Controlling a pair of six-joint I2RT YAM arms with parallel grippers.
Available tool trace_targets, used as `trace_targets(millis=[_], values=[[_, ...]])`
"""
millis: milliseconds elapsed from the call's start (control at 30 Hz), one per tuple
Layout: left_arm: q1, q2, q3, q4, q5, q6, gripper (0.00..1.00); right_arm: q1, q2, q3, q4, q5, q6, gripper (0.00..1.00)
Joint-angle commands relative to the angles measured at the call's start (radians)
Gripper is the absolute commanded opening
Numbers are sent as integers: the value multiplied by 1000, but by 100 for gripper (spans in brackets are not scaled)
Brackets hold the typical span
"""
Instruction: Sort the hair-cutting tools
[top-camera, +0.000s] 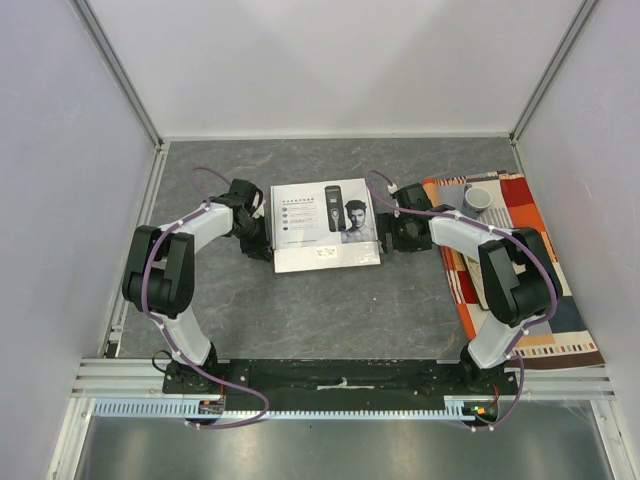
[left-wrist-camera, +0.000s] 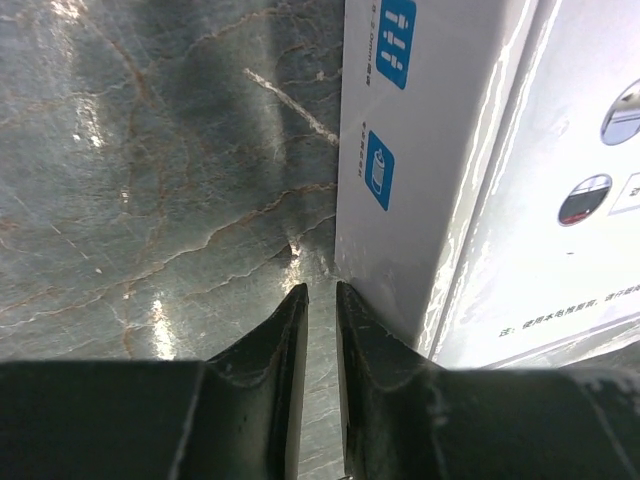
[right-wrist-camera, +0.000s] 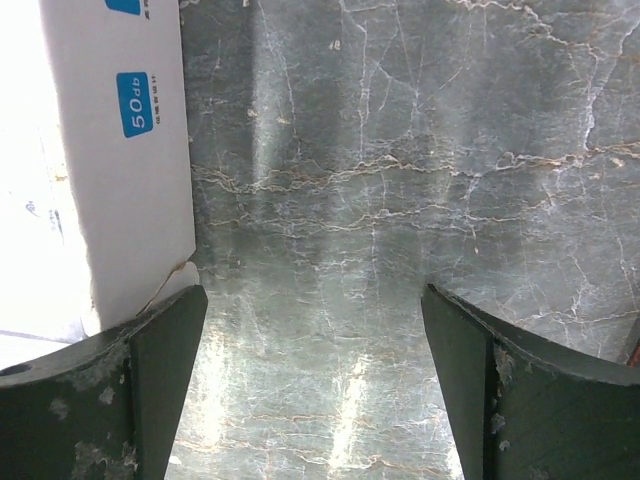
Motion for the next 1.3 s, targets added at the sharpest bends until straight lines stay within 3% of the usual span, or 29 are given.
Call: trace_targets(millis=[0, 667, 1267], values=[[-5, 0, 10, -11, 69, 23, 24, 10, -31, 4, -19, -59, -3, 97], [-9, 0, 4, -5, 64, 32, 23, 10, -51, -79, 29, -119, 37, 98], [-9, 29, 61, -15, -74, 40, 28, 10, -29, -87, 142, 13, 40, 98]])
